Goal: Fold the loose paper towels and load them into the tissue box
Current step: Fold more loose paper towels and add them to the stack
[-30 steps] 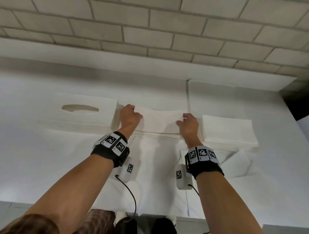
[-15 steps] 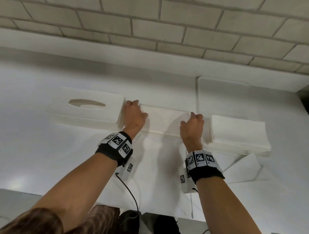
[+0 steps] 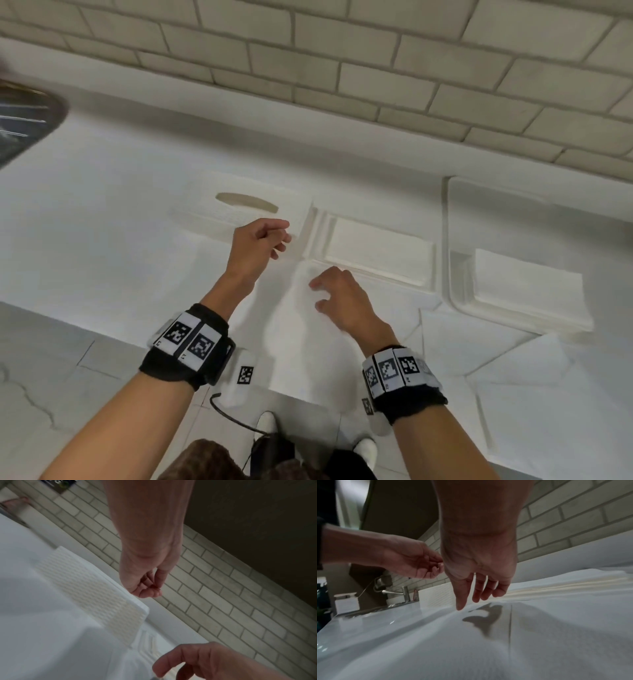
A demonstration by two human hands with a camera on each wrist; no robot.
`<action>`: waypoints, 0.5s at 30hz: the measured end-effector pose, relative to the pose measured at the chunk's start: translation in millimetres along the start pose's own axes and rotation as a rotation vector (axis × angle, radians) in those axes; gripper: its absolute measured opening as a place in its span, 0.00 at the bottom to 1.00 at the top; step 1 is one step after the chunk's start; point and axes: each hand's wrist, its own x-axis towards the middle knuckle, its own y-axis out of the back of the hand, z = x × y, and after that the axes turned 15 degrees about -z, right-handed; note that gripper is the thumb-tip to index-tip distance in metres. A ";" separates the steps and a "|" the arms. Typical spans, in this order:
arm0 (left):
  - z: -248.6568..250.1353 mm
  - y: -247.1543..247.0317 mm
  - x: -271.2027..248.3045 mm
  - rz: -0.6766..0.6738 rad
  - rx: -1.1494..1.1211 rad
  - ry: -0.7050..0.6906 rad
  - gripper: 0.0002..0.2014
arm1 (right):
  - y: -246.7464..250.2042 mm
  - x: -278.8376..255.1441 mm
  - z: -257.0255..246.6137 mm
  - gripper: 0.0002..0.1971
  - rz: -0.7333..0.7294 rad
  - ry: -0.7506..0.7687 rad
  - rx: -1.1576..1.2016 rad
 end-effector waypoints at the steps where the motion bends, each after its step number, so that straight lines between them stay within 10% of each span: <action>1: -4.3 4.7 -3.8 0.016 -0.017 0.003 0.09 | -3.1 2.1 -1.7 0.19 -0.001 -0.007 -0.033; 10: -31.9 20.2 -21.1 0.012 -0.028 0.062 0.09 | -11.1 35.0 -25.6 0.27 -0.007 -0.028 -0.359; 15: -45.5 15.3 -26.1 -0.127 0.052 0.135 0.21 | -9.2 35.8 -27.4 0.10 0.064 -0.030 -0.376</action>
